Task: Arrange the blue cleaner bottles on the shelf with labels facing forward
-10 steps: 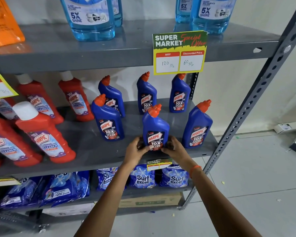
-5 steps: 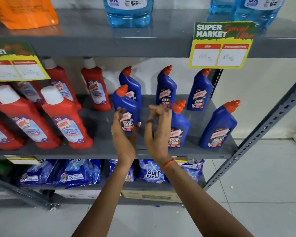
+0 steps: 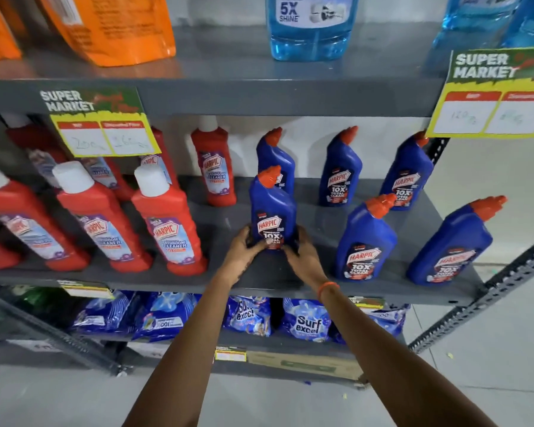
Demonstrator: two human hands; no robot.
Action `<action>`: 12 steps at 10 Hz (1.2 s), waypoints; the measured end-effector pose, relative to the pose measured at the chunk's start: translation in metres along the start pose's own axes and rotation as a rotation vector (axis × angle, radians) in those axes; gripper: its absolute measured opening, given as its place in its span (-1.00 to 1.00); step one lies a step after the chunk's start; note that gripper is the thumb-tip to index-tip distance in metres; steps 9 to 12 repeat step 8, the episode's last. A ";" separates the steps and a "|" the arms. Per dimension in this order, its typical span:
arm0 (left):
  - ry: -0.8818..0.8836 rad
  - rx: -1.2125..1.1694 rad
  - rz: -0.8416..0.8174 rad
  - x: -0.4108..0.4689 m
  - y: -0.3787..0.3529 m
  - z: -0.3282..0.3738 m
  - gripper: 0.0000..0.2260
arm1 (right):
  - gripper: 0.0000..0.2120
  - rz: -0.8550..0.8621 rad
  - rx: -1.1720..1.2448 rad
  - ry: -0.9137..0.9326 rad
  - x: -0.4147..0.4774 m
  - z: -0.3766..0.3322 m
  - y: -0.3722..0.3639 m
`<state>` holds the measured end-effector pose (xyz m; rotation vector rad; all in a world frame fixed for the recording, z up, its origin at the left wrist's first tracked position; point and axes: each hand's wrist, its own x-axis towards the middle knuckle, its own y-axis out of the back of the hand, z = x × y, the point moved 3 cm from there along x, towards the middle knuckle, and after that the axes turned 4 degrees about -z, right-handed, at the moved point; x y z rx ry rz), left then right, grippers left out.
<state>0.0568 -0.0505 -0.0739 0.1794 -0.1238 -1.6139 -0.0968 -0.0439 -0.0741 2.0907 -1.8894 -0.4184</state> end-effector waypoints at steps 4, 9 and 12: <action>-0.007 -0.079 0.014 -0.051 0.000 -0.020 -0.72 | -0.52 -0.035 0.000 0.096 -0.048 0.016 -0.004; 0.090 0.038 0.001 -0.070 -0.002 0.003 -0.55 | -0.51 -0.109 -0.049 -0.012 -0.053 -0.003 0.004; 0.090 0.038 0.001 -0.070 -0.002 0.003 -0.55 | -0.51 -0.109 -0.049 -0.012 -0.053 -0.003 0.004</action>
